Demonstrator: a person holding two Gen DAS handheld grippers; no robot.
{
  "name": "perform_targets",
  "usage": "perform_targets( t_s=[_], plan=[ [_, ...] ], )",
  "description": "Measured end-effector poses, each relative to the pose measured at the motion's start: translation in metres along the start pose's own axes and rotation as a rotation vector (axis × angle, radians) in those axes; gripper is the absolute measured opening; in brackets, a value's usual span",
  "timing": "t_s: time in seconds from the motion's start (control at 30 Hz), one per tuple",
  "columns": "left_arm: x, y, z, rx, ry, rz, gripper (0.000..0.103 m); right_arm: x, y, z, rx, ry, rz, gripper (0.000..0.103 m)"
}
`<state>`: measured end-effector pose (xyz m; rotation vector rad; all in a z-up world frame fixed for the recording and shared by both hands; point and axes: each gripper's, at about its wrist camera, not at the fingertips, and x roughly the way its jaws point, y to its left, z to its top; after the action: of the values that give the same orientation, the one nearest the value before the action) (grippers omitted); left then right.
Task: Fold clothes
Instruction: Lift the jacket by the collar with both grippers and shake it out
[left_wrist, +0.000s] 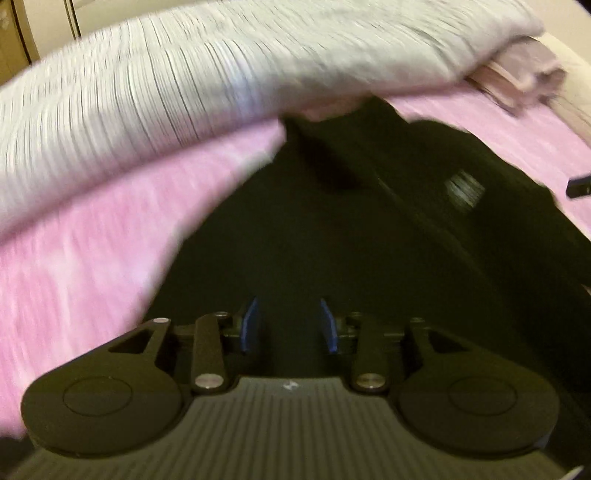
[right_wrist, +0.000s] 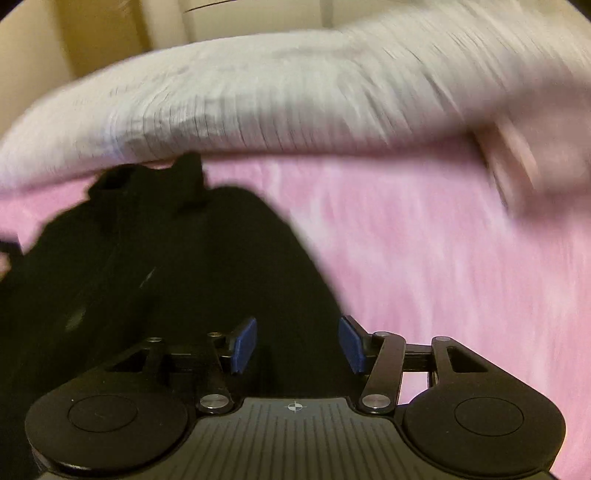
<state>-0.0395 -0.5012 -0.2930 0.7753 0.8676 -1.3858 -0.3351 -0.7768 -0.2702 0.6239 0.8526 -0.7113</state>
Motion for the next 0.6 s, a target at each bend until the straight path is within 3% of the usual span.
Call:
perform_targets(
  t_s=[0.17,0.27,0.37,0.47,0.6],
  plan=[
    [-0.056,-0.036,-0.102,-0.209,0.141,-0.043,0.044,-0.034,0.013,-0.102,-0.01,0.211,0.15,0.053],
    [-0.081,-0.056,-0.156,-0.295,0.229,-0.027,0.044,-0.028,0.02,-0.139,-0.111,0.295,0.116,0.053],
    [-0.098,-0.074,-0.202,-0.399,0.291,-0.035,0.044,-0.024,0.011,-0.154,-0.04,0.294,0.147,0.053],
    [-0.106,-0.095,-0.234,-0.449,0.333,-0.058,0.044,-0.025,0.004,-0.148,0.017,0.313,0.171,0.053],
    [-0.093,-0.13,-0.249,-0.464,0.384,-0.174,0.043,-0.033,-0.007,-0.15,0.062,0.311,0.144,0.053]
  ],
)
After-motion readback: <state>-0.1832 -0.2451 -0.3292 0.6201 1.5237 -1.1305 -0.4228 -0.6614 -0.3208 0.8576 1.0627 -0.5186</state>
